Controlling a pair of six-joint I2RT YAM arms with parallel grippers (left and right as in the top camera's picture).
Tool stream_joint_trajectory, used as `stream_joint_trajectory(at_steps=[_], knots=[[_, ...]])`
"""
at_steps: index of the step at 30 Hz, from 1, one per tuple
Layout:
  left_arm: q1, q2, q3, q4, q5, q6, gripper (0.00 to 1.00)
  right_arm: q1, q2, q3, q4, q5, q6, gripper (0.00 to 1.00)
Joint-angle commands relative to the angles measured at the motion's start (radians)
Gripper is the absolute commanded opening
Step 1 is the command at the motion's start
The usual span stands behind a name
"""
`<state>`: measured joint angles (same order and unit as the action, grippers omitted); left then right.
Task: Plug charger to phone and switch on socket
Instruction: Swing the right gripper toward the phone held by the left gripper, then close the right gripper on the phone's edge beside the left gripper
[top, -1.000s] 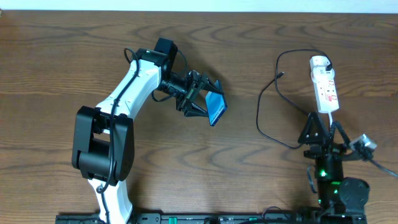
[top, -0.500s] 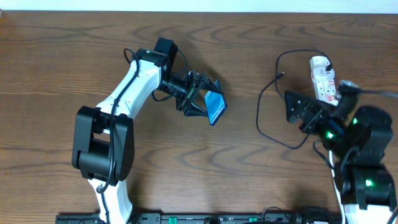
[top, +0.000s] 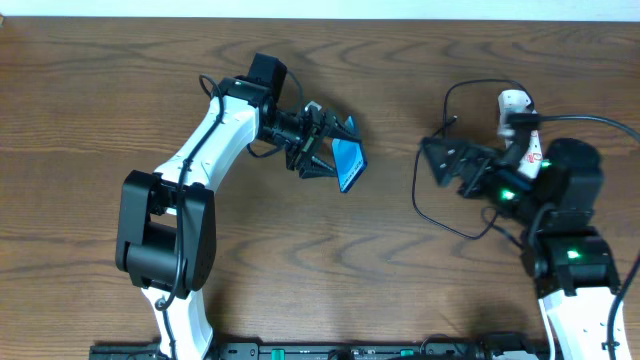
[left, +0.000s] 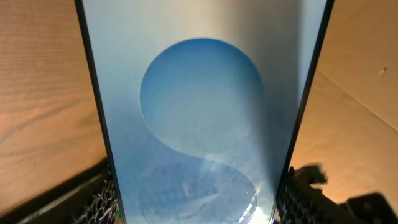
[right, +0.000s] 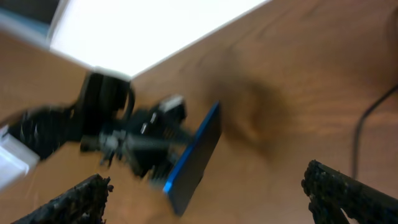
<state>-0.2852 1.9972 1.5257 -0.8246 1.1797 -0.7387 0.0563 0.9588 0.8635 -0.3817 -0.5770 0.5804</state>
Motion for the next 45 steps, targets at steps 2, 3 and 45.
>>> stream_joint_trajectory(at_steps=[2,3,45], knots=[[-0.002,-0.022,0.022,0.054,-0.002,-0.092,0.65,0.181,-0.002,0.016,-0.015,0.120,0.071,0.96],[-0.002,-0.022,0.022,0.057,-0.015,-0.111,0.65,0.231,-0.002,0.016,-0.018,0.178,0.084,0.96],[-0.002,-0.022,0.022,0.068,-0.055,-0.160,0.65,0.707,0.428,0.016,0.233,0.878,0.442,0.51]])
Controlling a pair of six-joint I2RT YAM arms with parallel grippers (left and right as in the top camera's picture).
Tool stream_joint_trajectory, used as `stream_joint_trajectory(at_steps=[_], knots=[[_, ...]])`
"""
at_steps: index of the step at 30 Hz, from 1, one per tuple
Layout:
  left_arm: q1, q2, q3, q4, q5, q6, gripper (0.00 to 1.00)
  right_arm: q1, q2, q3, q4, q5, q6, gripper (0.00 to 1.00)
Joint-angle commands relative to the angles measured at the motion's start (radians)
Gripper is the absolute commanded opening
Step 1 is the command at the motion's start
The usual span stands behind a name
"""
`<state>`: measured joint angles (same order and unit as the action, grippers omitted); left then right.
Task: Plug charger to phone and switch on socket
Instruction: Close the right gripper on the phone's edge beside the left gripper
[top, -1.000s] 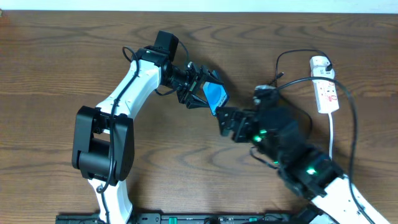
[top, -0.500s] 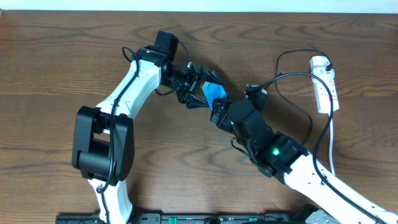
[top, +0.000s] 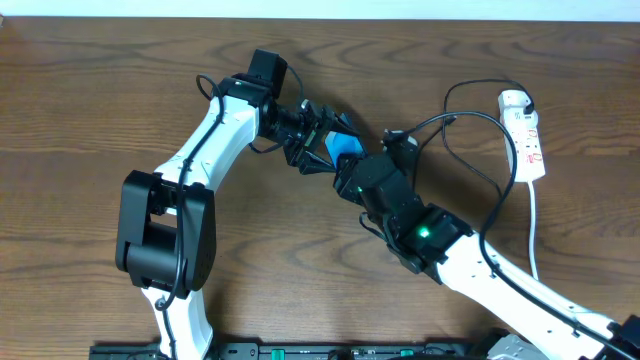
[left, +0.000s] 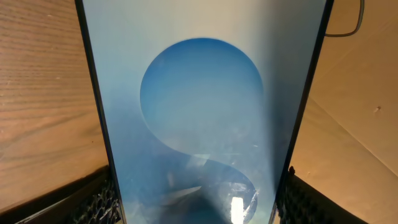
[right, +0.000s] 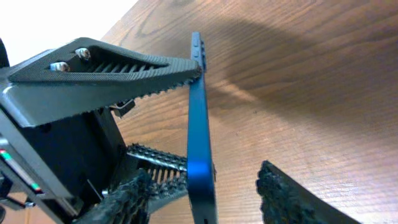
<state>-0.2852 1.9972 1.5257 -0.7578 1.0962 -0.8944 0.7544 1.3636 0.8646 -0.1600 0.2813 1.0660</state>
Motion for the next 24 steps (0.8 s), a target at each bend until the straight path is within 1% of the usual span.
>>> stream_joint_trajectory(at_steps=[1,5,13,24], knots=[[-0.002,-0.022,0.022,0.002,0.028,-0.005,0.65,0.009,0.026,0.015,0.017,0.019,-0.052,0.49],[-0.002,-0.022,0.022,0.002,0.028,-0.005,0.65,0.010,0.028,0.015,0.034,0.019,-0.080,0.43],[-0.002,-0.022,0.022,0.002,0.028,-0.005,0.65,0.010,0.028,0.015,0.036,0.011,-0.080,0.30],[-0.002,-0.022,0.022,0.002,0.028,-0.005,0.65,0.010,0.028,0.015,0.014,-0.003,-0.080,0.18]])
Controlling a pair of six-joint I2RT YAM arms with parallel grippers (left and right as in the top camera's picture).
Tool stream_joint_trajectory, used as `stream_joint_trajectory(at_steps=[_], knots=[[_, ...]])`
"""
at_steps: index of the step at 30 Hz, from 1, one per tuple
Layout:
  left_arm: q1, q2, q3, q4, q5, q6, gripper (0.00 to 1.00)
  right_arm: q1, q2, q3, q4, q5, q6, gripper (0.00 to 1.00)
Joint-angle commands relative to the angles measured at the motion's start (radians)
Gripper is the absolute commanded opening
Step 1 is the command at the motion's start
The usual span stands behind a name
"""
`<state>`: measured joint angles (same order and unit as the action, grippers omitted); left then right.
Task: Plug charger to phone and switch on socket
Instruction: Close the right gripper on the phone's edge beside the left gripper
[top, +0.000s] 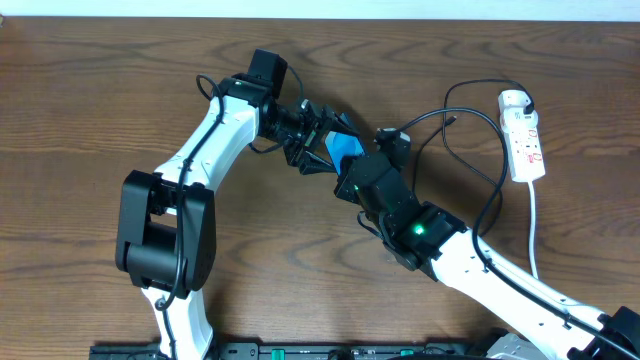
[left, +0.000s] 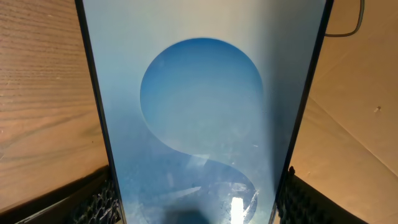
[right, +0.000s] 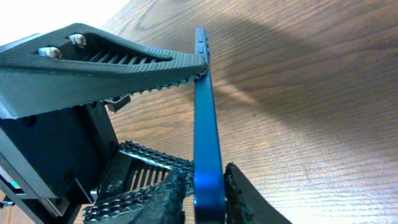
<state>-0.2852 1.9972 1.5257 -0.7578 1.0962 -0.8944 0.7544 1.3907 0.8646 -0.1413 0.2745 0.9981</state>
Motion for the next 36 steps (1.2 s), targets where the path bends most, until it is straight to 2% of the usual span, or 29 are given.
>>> stream_joint_trajectory(at_steps=[1,25,36], knots=[[-0.002,-0.022,0.022,0.002,0.028,-0.005,0.65,0.010,0.001,0.015,-0.008,0.004,-0.012,0.17],[-0.002,-0.022,0.022,0.001,0.028,-0.005,0.65,0.010,0.001,0.015,-0.011,0.004,-0.012,0.02],[-0.002,-0.022,0.022,0.001,0.028,-0.005,0.65,0.010,0.001,0.015,-0.011,0.004,-0.012,0.01]])
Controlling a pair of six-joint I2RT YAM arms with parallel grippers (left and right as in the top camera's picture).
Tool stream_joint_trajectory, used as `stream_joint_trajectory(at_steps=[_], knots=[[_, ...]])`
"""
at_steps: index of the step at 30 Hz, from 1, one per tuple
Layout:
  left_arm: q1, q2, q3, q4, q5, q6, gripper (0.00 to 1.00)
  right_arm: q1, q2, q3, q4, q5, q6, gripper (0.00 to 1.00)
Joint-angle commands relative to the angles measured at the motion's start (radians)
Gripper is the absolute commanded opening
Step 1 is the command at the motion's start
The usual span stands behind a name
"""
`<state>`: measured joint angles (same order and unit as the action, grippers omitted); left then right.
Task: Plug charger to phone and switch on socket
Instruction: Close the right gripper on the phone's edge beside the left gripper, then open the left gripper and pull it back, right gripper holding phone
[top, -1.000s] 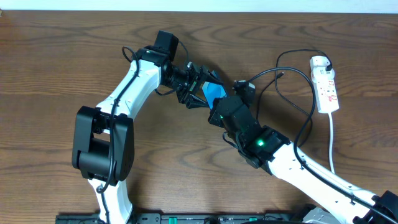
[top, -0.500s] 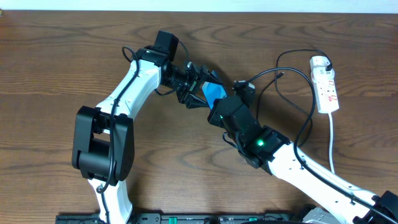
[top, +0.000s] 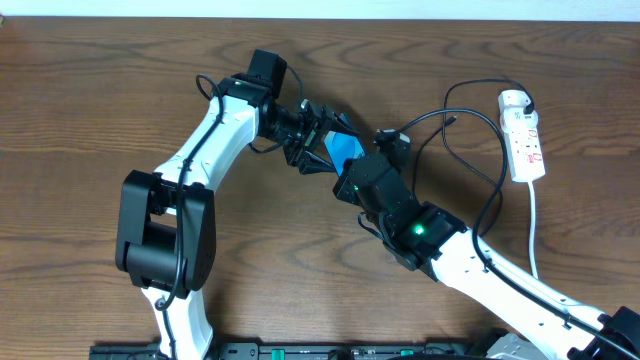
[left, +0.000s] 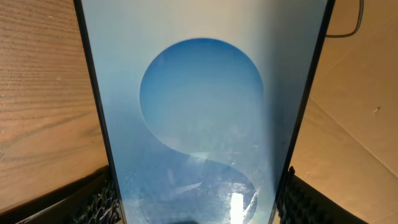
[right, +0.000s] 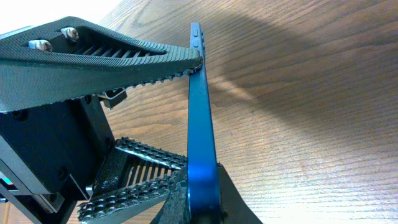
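Observation:
A blue phone (top: 346, 149) is held off the table, on edge, by my left gripper (top: 318, 140), which is shut on its two long sides. Its lit blue screen (left: 202, 112) fills the left wrist view, with fingers (left: 99, 199) at both lower corners. My right gripper (top: 352, 170) is shut on the phone's near end. The right wrist view shows the phone edge-on (right: 200, 124) between the pads (right: 177, 202). The white power strip (top: 524, 140) and black charger cable (top: 470, 84) lie at the far right. The plug is not held.
Brown wooden table (top: 100, 100). My right arm (top: 470, 260) reaches diagonally from the lower right to the phone. The left arm's ribbed finger (right: 106, 50) stands close above the right gripper in the right wrist view. The cable loops between phone and strip.
My right gripper's jaws have closed the small gap and now press on the phone's end. The left gripper and phone have barely moved.
My right gripper was first open near the power strip, far from the phone that the left gripper held up. Then it stood at the phone with its jaws wide on either side of the edge. The jaws then narrowed, and now grip the phone.

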<state>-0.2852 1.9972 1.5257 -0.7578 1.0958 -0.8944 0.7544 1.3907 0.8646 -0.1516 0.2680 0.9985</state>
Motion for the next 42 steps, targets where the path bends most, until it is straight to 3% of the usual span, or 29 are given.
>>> stream_joint_trajectory(at_steps=[1,7,9,11,22,36,39,42], knots=[[-0.002,-0.022,0.022,0.001,0.029,-0.005,0.65,0.010,0.001,0.015,-0.001,0.010,-0.012,0.01],[-0.002,-0.022,0.022,0.002,0.029,-0.005,0.66,0.010,0.001,0.015,-0.001,0.010,-0.013,0.01],[-0.002,-0.022,0.022,0.004,0.028,-0.005,0.87,0.010,0.001,0.015,-0.001,0.011,-0.012,0.01],[-0.002,-0.022,0.022,0.014,0.028,-0.005,0.99,0.008,0.001,0.015,0.000,0.011,-0.013,0.01],[0.037,-0.022,0.022,0.035,0.029,0.011,0.98,-0.003,0.001,0.015,-0.001,0.018,-0.013,0.01],[0.231,-0.025,0.022,-0.044,0.138,0.208,0.98,-0.064,-0.106,0.015,-0.030,-0.012,0.005,0.01],[0.277,-0.039,0.022,-0.137,0.079,0.285,0.98,-0.112,-0.142,0.015,-0.031,-0.132,0.019,0.01],[0.329,-0.081,0.022,-0.302,-0.126,0.346,0.98,-0.184,-0.168,0.015,-0.033,-0.250,0.019,0.01]])
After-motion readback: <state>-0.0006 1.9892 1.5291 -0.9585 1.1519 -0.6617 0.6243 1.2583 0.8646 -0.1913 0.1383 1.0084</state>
